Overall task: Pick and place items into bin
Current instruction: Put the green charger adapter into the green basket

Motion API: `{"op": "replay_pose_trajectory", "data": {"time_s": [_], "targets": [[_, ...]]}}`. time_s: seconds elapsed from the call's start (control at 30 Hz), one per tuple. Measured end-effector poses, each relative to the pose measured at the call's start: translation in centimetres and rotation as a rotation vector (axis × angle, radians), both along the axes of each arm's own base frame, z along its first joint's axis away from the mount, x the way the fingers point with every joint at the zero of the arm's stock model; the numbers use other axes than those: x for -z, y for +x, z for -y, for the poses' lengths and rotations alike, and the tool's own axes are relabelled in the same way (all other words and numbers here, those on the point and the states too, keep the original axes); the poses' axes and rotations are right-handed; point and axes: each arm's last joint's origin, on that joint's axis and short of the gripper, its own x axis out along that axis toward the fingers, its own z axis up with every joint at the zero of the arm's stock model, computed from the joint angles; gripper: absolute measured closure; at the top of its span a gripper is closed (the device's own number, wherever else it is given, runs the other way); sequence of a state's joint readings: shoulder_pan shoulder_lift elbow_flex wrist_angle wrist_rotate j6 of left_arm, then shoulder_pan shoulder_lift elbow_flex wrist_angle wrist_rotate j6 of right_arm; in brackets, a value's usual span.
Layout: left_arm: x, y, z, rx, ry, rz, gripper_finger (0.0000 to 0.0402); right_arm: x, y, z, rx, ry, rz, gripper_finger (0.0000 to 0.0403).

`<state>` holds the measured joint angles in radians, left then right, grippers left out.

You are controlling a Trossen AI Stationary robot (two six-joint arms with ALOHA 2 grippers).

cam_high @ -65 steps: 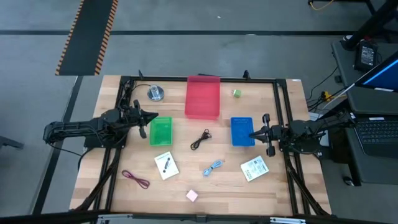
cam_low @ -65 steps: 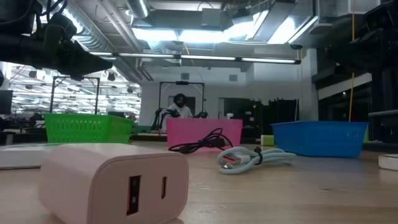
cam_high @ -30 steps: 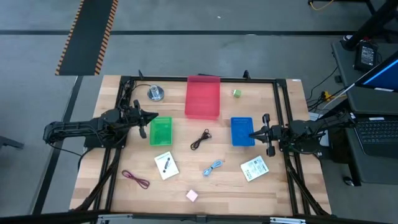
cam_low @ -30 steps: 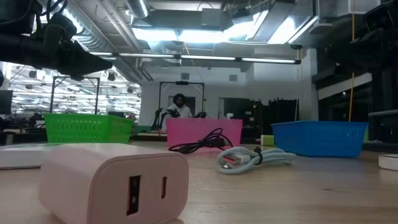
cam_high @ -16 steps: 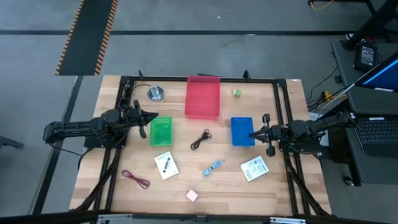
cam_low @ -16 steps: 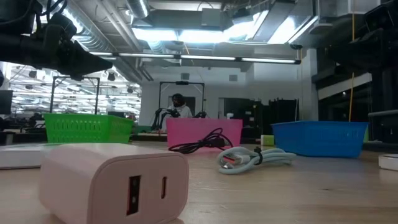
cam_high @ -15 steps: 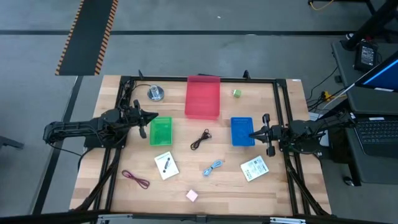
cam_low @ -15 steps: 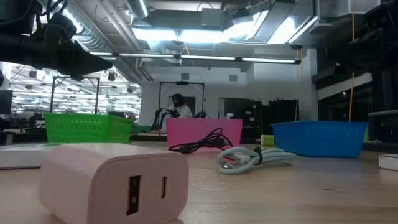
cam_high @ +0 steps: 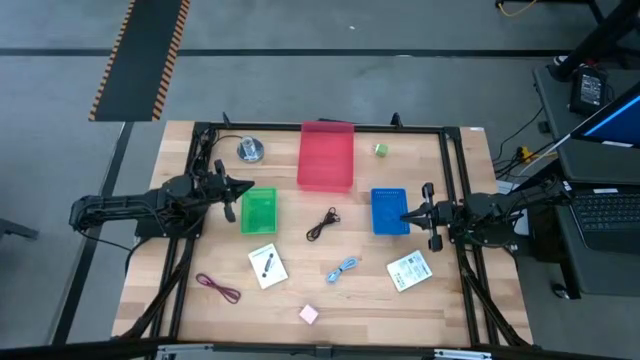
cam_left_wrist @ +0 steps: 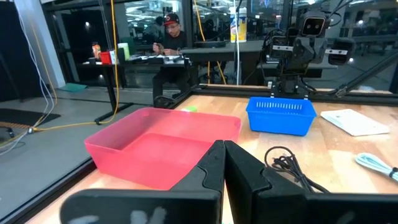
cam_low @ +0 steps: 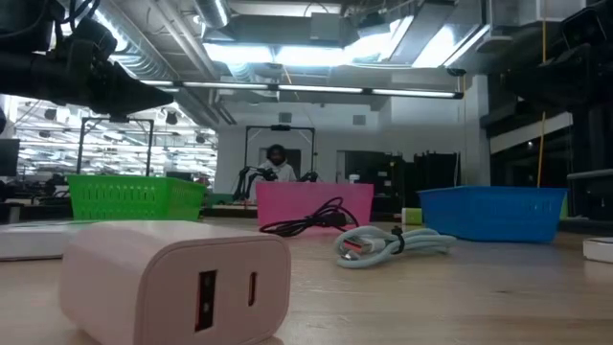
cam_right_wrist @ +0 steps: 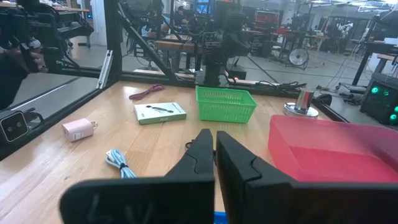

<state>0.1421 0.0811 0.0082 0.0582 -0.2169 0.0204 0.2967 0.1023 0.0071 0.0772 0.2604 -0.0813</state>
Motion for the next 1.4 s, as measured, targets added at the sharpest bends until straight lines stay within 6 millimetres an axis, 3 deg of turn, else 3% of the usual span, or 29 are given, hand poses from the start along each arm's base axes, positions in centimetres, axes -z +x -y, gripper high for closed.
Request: {"op": "replay_pose_trajectory", "data": {"time_s": [0.37,1.03,1.17,1.4], "targets": [[0.02,0.0,0.0,0.0,-0.065,0.022,0.0398,0.0,0.0,0.0,0.0,-0.002,0.0,0.04],[0.03,0.0,0.01,0.002,-0.029,0.007,0.0398,-0.14,0.0,0.07,0.024,0.0,0.015,0.04],[0.08,0.07,0.23,0.08,0.055,-0.027,0.0398,-0.45,0.0,0.15,0.053,0.015,0.045,0.04],[-0.13,0.08,0.33,0.116,0.005,0.001,0.0398,-0.54,0.02,0.23,0.083,0.041,0.054,0.04]]}}
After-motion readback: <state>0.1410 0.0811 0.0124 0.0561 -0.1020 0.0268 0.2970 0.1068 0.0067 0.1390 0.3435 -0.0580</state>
